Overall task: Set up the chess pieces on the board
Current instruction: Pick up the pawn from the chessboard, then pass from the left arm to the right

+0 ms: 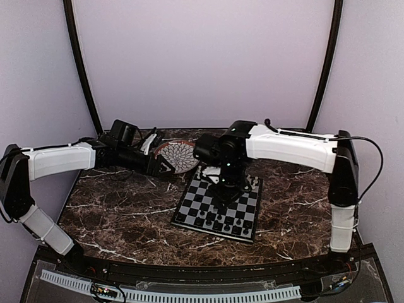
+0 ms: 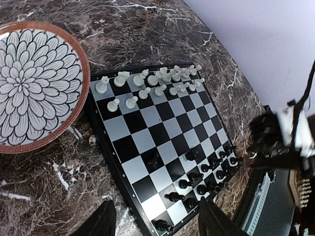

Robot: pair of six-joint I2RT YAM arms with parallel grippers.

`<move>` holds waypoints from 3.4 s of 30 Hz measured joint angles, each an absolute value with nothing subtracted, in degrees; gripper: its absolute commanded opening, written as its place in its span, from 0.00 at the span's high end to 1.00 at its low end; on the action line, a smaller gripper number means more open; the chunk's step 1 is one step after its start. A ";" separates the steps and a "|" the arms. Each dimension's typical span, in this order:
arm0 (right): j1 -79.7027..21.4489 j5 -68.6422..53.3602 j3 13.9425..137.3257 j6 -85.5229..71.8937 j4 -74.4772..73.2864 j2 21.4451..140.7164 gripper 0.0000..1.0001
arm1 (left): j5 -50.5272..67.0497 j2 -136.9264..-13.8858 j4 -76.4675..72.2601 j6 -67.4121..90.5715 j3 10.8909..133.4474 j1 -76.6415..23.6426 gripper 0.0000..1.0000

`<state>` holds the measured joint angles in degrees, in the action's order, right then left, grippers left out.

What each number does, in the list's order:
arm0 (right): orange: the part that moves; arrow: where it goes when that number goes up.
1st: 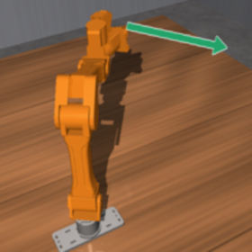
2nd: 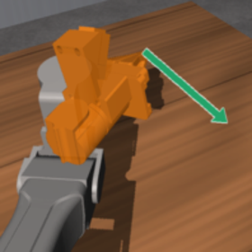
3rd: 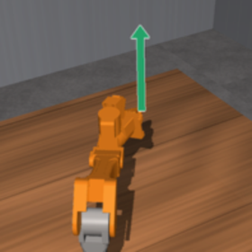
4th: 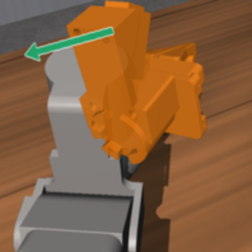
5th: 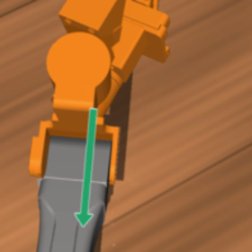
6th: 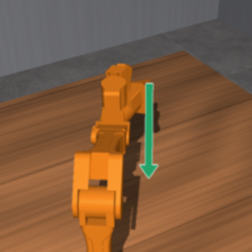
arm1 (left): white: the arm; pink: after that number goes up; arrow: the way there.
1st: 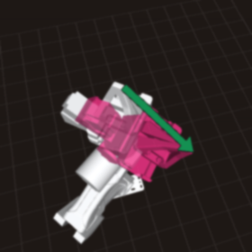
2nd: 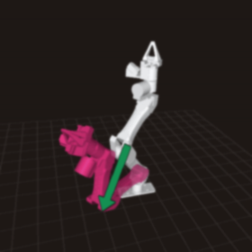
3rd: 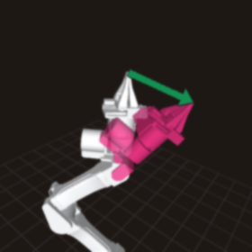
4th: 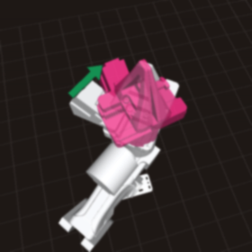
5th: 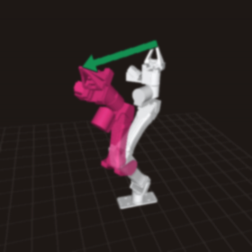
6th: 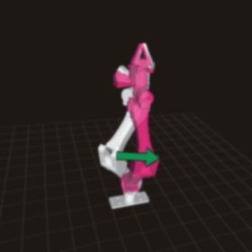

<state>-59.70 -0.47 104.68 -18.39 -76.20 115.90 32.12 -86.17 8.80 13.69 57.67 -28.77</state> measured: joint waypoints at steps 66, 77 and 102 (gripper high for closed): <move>-46.50 -1.06 77.76 -15.73 -53.19 94.85 0.76 | 6.22 -120.31 34.52 -17.17 90.17 -48.45 0.76; -44.97 -1.56 79.31 -15.79 -52.16 95.15 0.77 | 6.44 -119.74 34.85 -15.73 90.04 -48.38 0.84; -37.23 -32.36 88.44 -24.75 -35.64 104.14 0.65 | 21.87 -106.34 26.09 -6.70 89.58 -45.54 0.83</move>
<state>-37.23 -32.36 88.44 -24.75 -35.64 104.14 21.87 -106.34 26.09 -6.70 89.58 -45.54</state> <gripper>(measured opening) 0.346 0.174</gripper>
